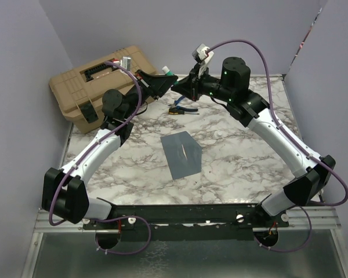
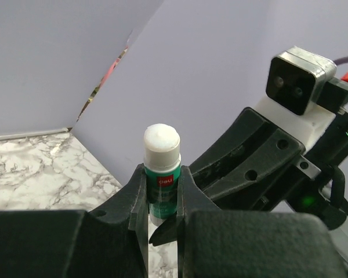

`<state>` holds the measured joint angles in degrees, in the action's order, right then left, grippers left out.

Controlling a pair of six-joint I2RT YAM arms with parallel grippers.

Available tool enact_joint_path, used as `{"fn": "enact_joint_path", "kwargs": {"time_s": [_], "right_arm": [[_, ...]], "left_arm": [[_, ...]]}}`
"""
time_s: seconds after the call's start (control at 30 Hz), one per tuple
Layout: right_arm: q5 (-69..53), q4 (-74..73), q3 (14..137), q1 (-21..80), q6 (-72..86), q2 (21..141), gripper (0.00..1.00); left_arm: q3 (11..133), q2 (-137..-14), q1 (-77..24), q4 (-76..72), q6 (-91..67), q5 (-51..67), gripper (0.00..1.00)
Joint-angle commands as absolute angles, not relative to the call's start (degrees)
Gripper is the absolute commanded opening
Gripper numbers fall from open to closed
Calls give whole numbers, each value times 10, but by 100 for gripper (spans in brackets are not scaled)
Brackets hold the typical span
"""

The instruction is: Place the letter into the envelope and seal it

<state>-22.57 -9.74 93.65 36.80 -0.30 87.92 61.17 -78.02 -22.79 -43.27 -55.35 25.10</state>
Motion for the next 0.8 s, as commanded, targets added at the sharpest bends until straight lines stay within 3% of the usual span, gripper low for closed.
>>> {"fn": "enact_joint_path", "kwargs": {"time_s": [0.0,0.3,0.47,0.7,0.77], "right_arm": [[-365,-138,974,335,50,895,0],[-685,-98,980,290,170,928,0],[-748,-15,961,288,254,935,0],[-817,291,890,287,491,934,0],[-811,314,892,287,533,941,1]], "left_arm": [[630,-764,-231,-446,-506,296,0],[636,-749,-231,-463,-461,348,0],[638,-751,-231,-502,-480,380,0],[636,-751,-231,-537,-504,400,0],[635,-752,-231,-548,-515,400,0]]}}
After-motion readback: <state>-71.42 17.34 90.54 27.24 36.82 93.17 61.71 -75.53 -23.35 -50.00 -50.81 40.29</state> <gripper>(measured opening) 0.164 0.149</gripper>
